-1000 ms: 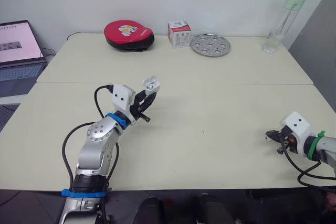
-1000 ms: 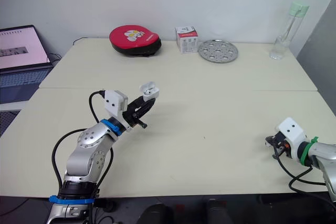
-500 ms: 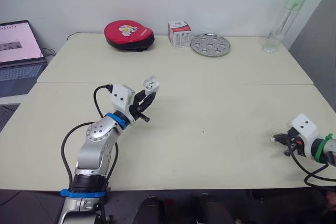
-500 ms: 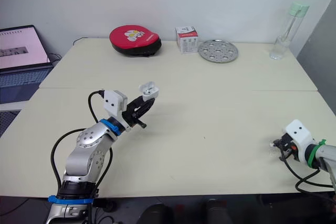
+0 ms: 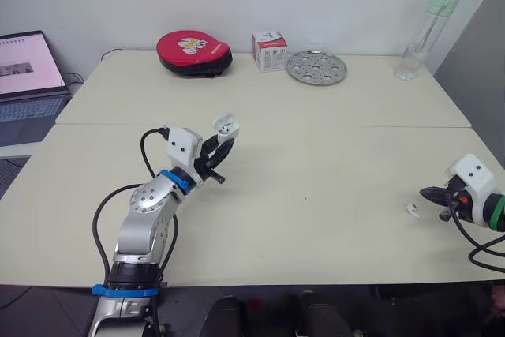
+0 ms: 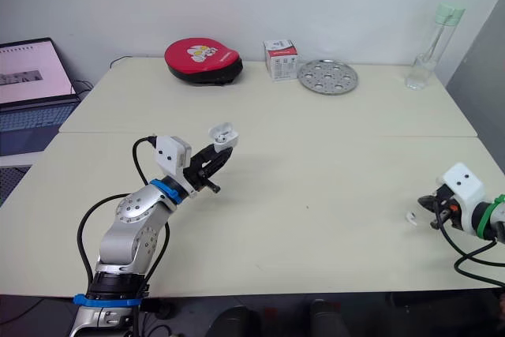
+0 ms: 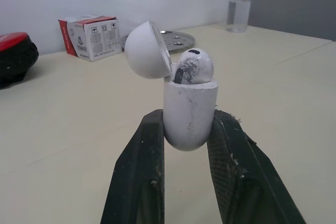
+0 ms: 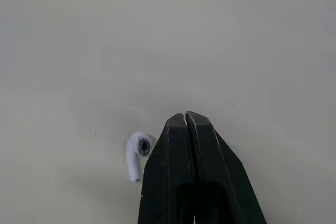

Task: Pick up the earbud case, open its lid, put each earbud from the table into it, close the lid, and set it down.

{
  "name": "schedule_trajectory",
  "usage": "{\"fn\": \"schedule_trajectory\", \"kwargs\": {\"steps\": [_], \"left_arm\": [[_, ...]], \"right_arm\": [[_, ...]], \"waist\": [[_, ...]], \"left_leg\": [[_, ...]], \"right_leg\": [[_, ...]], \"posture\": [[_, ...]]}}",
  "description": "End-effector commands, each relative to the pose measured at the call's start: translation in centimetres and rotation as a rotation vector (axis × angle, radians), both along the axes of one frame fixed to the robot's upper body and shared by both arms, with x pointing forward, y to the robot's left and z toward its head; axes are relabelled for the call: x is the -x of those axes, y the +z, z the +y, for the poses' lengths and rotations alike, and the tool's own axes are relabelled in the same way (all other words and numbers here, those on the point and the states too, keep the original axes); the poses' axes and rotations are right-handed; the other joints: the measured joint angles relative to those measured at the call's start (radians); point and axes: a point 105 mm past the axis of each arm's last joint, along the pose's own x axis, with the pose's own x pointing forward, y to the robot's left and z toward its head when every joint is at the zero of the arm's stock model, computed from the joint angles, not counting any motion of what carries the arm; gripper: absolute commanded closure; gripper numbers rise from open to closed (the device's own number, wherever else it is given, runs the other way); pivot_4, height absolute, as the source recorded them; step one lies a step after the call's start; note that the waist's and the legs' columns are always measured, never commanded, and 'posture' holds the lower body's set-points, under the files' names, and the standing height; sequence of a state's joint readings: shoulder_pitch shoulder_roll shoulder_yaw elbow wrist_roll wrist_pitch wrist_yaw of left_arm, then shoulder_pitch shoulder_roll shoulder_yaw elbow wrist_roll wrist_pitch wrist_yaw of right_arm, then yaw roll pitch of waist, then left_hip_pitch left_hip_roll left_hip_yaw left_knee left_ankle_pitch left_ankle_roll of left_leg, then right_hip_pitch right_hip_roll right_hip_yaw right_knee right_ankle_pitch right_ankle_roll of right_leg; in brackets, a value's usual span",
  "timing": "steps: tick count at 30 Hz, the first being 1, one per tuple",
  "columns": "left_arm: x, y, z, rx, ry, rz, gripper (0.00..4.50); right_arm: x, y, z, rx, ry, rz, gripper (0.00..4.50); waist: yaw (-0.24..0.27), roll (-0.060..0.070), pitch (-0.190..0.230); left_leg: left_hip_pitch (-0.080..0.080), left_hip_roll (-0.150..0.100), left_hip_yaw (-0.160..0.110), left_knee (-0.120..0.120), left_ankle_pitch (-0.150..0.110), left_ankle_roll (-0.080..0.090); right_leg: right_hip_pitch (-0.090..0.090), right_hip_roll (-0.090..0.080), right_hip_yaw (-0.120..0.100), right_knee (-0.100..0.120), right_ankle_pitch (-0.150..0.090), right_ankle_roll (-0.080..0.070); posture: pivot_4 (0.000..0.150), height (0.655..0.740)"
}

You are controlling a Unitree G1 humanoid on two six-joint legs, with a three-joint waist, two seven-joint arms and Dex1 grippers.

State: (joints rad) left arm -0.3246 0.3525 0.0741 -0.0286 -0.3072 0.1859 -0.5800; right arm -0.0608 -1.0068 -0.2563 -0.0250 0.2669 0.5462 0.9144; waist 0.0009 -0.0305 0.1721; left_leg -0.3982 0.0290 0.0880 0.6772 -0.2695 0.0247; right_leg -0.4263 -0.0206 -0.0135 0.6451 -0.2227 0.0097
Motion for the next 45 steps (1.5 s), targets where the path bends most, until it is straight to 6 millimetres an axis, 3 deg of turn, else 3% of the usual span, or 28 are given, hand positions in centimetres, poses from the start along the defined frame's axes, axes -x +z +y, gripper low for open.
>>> {"fn": "schedule_trajectory", "kwargs": {"steps": [1, 7, 15, 25, 35, 41, 45], "left_arm": [[0.1, 1.1, -0.2, 0.002, -0.004, -0.055, 3.73], [0.3, 1.2, -0.2, 0.003, -0.001, -0.055, 3.73], [0.1, 1.3, -0.5, -0.014, -0.013, -0.060, 3.73], [0.3, 1.0, -0.4, -0.017, -0.009, -0.052, 3.73], [0.2, 0.9, -0.3, -0.017, -0.011, -0.047, 3.73], [0.2, 0.8, -0.2, -0.017, -0.007, -0.046, 3.73], [0.3, 0.7, -0.3, -0.015, -0.009, -0.043, 3.73]], "right_arm": [[-0.1, 0.7, -0.7, 0.027, -0.016, -0.016, 4.47], [0.0, -0.3, -1.3, 0.073, -0.037, 0.003, 4.47], [0.0, -1.6, -0.1, 0.064, 0.002, 0.031, 4.47], [1.0, -1.9, 0.9, 0.011, 0.050, 0.075, 4.47], [1.4, -1.6, 1.2, -0.001, 0.064, 0.093, 4.47], [0.0, 0.1, -0.6, 0.084, 0.007, 0.026, 4.47], [0.6, 1.1, -0.1, 0.074, 0.036, 0.087, 4.31]], "waist": [[0.000, 0.000, 0.000], [0.000, 0.000, 0.000], [0.000, 0.000, 0.000], [0.000, 0.000, 0.000], [0.000, 0.000, 0.000], [0.000, 0.000, 0.000], [0.000, 0.000, 0.000]], "left_leg": [[0.000, 0.000, 0.000, 0.000, 0.000, 0.000], [0.000, 0.000, 0.000, 0.000, 0.000, 0.000], [0.000, 0.000, 0.000, 0.000, 0.000, 0.000], [0.000, 0.000, 0.000, 0.000, 0.000, 0.000], [0.000, 0.000, 0.000, 0.000, 0.000, 0.000], [0.000, 0.000, 0.000, 0.000, 0.000, 0.000], [0.000, 0.000, 0.000, 0.000, 0.000, 0.000]], "right_leg": [[0.000, 0.000, 0.000, 0.000, 0.000, 0.000], [0.000, 0.000, 0.000, 0.000, 0.000, 0.000], [0.000, 0.000, 0.000, 0.000, 0.000, 0.000], [0.000, 0.000, 0.000, 0.000, 0.000, 0.000], [0.000, 0.000, 0.000, 0.000, 0.000, 0.000], [0.000, 0.000, 0.000, 0.001, 0.000, 0.000], [0.000, 0.000, 0.000, 0.001, 0.000, 0.000]], "posture": [[0.150, 0.7400], [0.150, 0.7400], [0.150, 0.7400], [0.150, 0.7400], [0.150, 0.7400], [0.150, 0.7400], [0.150, 0.7400]]}}
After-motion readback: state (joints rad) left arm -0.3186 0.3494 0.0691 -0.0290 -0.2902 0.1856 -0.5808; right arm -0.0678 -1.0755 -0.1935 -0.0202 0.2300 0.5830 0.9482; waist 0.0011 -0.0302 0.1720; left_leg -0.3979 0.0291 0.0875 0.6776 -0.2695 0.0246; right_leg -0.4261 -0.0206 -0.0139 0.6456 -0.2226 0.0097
